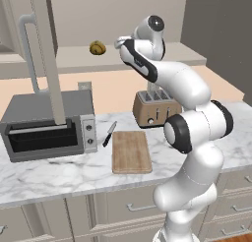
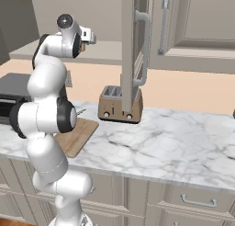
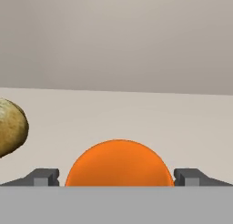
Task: Pick the bread, place it on the cutting board, pick the jam, place it on the counter, and close the cabinet.
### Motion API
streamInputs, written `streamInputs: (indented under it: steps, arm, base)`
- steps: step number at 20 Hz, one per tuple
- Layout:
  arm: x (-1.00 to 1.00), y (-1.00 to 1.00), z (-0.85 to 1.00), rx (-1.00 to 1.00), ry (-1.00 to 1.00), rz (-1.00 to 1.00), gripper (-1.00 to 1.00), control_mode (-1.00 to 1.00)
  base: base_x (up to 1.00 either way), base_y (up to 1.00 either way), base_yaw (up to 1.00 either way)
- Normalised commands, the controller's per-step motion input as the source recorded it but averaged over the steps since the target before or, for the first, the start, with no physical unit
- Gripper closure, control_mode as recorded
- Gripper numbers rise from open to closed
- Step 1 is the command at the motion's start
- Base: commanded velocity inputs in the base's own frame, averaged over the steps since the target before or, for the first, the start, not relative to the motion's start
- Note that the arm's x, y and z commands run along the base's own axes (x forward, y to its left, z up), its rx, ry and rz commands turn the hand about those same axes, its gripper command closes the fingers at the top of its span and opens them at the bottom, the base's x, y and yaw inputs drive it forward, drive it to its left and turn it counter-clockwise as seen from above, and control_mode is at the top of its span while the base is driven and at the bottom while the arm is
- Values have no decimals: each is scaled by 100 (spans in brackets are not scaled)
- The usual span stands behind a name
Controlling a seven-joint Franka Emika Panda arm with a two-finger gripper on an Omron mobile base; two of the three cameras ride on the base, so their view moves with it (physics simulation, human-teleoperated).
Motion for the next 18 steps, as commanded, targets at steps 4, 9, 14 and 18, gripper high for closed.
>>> streamInputs:
  steps: [4, 9, 14, 18]
  arm:
    - [4, 0, -5, 0, 0, 0, -100, -100]
    - [4, 0, 0, 0, 0, 0, 100, -100]
    - [0, 0, 0, 0, 0, 0, 100, -100]
    - [0, 0, 0, 0, 0, 0, 100, -100]
  base:
    - [0, 0, 0]
    - [0, 0, 0]
    - [0, 0, 0]
    - [0, 0, 0]
